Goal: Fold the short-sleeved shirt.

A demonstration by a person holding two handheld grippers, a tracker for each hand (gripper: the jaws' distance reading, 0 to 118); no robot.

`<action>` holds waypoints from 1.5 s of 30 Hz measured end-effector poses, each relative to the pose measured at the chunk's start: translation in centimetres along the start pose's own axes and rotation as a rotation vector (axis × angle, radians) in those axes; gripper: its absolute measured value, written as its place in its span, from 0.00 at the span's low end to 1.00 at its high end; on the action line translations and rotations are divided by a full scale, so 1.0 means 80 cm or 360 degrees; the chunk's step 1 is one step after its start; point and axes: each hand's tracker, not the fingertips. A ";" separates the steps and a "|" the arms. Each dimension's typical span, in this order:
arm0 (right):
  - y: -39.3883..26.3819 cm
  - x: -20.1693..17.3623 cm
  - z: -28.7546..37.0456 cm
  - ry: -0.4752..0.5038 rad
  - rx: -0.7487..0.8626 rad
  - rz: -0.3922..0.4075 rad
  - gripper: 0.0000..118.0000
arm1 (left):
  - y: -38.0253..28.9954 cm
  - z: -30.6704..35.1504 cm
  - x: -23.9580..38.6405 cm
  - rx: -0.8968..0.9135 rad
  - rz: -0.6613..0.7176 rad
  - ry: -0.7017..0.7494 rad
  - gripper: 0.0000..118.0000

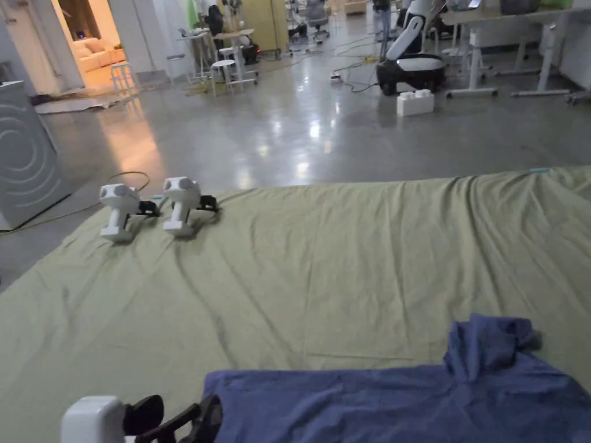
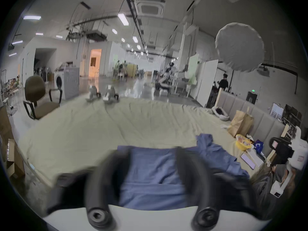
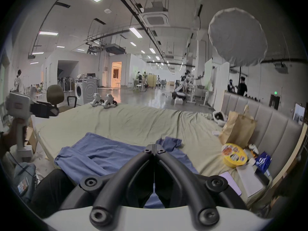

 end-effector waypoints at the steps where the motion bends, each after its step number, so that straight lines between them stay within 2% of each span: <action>1: -0.004 0.002 -0.003 -0.0006 0.0009 0.0014 0.02 | -0.001 -0.026 -0.012 -0.0022 0.0046 0.0003 0.69; 3: -0.003 -0.004 -0.015 -0.0093 0.0009 0.0060 0.02 | -0.003 -0.085 -0.041 -0.0114 0.0127 0.0047 0.69; 6: 0.001 -0.013 -0.025 -0.0069 0.0065 0.0177 0.02 | -0.007 -0.164 -0.074 -0.0269 0.0157 0.0103 0.69; 9: 0.002 -0.028 -0.042 -0.0052 0.0059 0.0375 0.02 | -0.014 -0.217 -0.086 -0.0367 0.0054 0.0142 0.69; 11: 0.000 -0.035 -0.053 -0.0070 0.0026 0.0454 0.02 | -0.018 -0.245 -0.086 -0.0405 -0.0035 0.0228 0.69; 15: -0.012 -0.030 -0.066 -0.0041 -0.0017 0.0394 0.02 | -0.028 -0.294 -0.103 -0.0508 0.0091 0.0225 0.65; 16: -0.013 -0.029 -0.070 -0.0046 -0.0031 0.0389 0.02 | -0.031 -0.299 -0.101 -0.0534 0.0113 0.0223 0.56; 17: -0.015 -0.028 -0.073 -0.0050 -0.0039 0.0390 0.02 | -0.032 -0.301 -0.096 -0.0576 0.0124 0.0215 0.37; 18: -0.018 -0.029 -0.074 -0.0059 -0.0051 0.0396 0.02 | -0.036 -0.309 -0.094 -0.0611 0.0119 0.0218 0.09; 23: -0.036 -0.016 -0.079 -0.0075 -0.0131 0.0377 0.02 | -0.047 -0.322 -0.071 -0.0663 0.0007 0.0310 0.07; 28: -0.048 0.020 -0.106 -0.0014 -0.0286 0.0108 0.03 | -0.037 -0.346 -0.103 -0.0792 0.0094 0.0299 0.06; 29: -0.050 0.035 -0.122 0.0004 -0.0351 0.0036 0.09 | -0.033 -0.341 -0.099 -0.0823 0.0138 0.0286 0.06; 31: -0.050 0.069 -0.157 0.0034 -0.0483 -0.0135 0.53 | -0.031 -0.345 -0.103 -0.0864 0.0165 0.0264 0.05; 32: -0.052 0.090 -0.183 0.0038 -0.0583 -0.0245 0.72 | -0.030 -0.345 -0.104 -0.0873 0.0168 0.0259 0.05; 33: -0.054 0.112 -0.210 0.0079 -0.0656 -0.0346 0.86 | -0.028 -0.344 -0.104 -0.0874 0.0169 0.0255 0.05; 35: -0.057 0.149 -0.260 0.0106 -0.0814 -0.0485 0.87 | -0.030 -0.341 -0.103 -0.0879 0.0164 0.0239 0.05; 36: -0.060 0.163 -0.287 0.0110 -0.0860 -0.0515 0.87 | -0.031 -0.339 -0.103 -0.0872 0.0163 0.0232 0.05; 39: -0.062 0.183 -0.358 0.0007 -0.0998 -0.0442 0.87 | -0.031 -0.337 -0.105 -0.0877 0.0182 0.0202 0.05; 42: -0.069 0.185 -0.418 0.0009 -0.1112 -0.0382 0.87 | -0.029 -0.348 -0.126 -0.0889 0.0172 0.0192 0.05; 44: -0.083 0.181 -0.454 0.0054 -0.1249 -0.0393 0.86 | -0.029 -0.348 -0.125 -0.0895 0.0161 0.0191 0.05; 45: -0.091 0.178 -0.466 0.0046 -0.1311 -0.0409 0.80 | -0.030 -0.348 -0.123 -0.0895 0.0158 0.0190 0.05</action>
